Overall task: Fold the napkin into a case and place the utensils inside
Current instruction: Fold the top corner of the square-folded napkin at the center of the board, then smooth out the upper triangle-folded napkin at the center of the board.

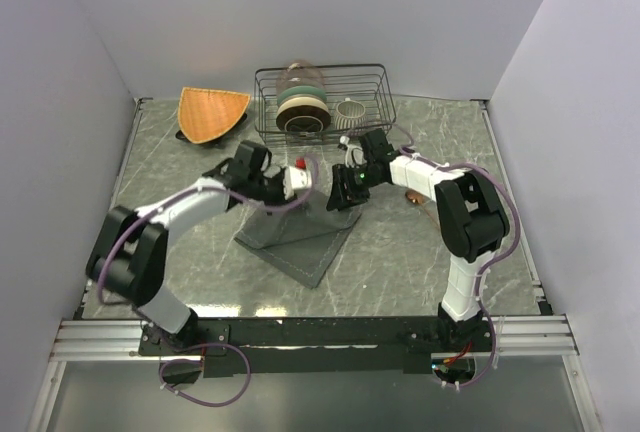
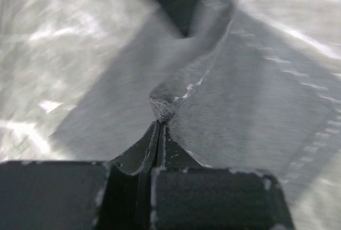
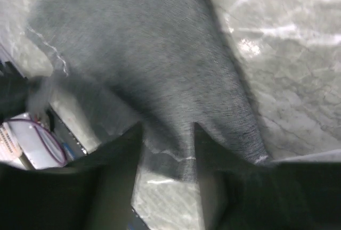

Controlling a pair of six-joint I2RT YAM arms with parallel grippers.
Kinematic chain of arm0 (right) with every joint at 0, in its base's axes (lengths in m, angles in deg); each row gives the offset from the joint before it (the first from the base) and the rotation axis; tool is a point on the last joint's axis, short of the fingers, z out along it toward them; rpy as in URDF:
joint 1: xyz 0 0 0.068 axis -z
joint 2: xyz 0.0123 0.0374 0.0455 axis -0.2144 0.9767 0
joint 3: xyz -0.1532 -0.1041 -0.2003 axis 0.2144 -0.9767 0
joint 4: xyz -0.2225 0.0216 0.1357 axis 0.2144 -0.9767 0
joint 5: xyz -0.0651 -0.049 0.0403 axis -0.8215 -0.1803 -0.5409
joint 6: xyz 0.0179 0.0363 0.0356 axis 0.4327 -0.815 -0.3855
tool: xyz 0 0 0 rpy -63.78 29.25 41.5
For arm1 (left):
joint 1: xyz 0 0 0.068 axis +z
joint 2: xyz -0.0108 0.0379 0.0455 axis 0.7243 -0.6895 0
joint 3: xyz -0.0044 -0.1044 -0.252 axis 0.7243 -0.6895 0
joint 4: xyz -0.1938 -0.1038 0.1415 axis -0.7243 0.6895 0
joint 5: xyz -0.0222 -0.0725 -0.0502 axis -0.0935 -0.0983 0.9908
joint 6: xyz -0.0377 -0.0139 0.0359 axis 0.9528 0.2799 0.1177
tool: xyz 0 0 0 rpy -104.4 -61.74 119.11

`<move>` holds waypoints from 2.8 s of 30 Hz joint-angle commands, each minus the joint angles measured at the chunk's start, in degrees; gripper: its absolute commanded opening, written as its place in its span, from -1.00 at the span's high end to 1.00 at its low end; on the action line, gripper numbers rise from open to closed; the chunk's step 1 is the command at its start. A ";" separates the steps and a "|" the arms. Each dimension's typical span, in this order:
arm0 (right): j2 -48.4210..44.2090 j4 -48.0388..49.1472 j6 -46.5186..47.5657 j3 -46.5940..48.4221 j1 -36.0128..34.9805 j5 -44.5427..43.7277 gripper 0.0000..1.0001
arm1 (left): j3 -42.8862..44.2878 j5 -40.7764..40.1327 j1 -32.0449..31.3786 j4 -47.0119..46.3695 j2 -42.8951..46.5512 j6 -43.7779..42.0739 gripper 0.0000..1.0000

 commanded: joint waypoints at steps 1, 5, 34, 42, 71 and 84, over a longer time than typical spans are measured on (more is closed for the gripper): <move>-3.70 -2.86 3.53 6.23 1.03 0.59 -0.19 | 7.72 3.75 5.06 0.95 -7.09 3.30 0.99; -2.73 -3.03 3.18 10.00 1.47 0.14 -0.28 | 13.97 3.84 8.23 2.17 -13.06 4.36 0.98; 5.88 -1.45 0.98 9.14 1.03 -1.00 0.06 | 26.80 3.93 10.43 9.82 -25.90 -0.31 0.88; 4.30 -1.46 2.04 5.62 1.03 -4.77 0.53 | 23.21 4.80 15.43 8.07 -17.76 12.49 0.00; -5.02 6.09 -5.42 -1.77 -2.22 9.02 -0.08 | -12.57 20.54 16.23 -20.77 1.44 74.23 -0.04; 5.26 6.81 -6.32 0.25 -0.46 7.35 0.03 | -11.07 22.74 16.32 -7.88 3.45 66.33 -0.05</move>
